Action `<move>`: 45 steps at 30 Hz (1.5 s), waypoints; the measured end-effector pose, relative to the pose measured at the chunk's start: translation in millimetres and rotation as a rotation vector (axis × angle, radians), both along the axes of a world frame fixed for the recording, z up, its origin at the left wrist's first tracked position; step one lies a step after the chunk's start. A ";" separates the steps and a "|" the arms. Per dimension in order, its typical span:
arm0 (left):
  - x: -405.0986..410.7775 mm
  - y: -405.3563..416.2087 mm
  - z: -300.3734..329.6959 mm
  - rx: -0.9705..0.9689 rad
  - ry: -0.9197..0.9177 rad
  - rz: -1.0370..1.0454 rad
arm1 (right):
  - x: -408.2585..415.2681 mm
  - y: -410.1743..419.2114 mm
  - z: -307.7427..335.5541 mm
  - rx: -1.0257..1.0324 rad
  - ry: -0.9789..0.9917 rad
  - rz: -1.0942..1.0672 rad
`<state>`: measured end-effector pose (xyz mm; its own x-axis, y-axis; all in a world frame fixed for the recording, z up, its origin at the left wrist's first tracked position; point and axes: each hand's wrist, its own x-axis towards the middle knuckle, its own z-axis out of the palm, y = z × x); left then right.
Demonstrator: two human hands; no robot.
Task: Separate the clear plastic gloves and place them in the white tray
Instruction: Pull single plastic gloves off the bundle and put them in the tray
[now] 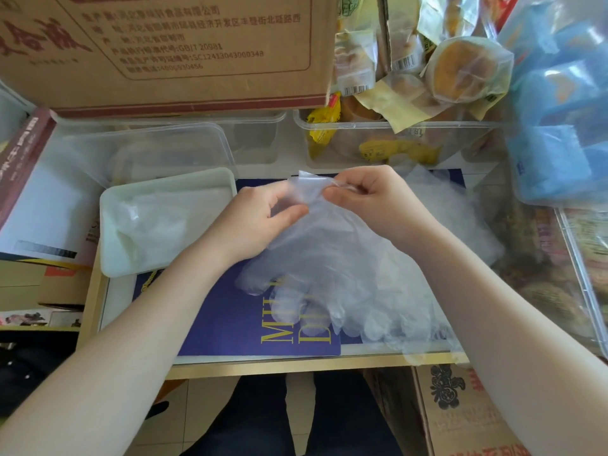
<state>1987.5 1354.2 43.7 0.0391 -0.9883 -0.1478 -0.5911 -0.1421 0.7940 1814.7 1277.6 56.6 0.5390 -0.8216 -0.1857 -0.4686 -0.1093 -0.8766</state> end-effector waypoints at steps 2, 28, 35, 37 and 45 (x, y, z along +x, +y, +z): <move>-1.7 0.6 -3.9 0.002 0.084 0.037 | -5.2 -2.3 1.0 0.043 -0.015 -0.004; -17.6 -7.4 -22.5 -0.115 0.355 0.301 | -53.7 29.3 -27.6 0.795 -0.216 -0.113; -15.9 -9.5 -29.3 -0.104 0.432 0.565 | -73.3 30.7 -42.2 0.744 -0.328 0.028; -13.3 -9.5 -38.3 0.000 0.356 0.594 | -80.3 27.3 -53.2 0.648 -0.065 0.037; -18.2 -5.5 -62.5 0.193 0.165 0.407 | -111.0 -2.3 -103.4 -0.217 0.872 -0.167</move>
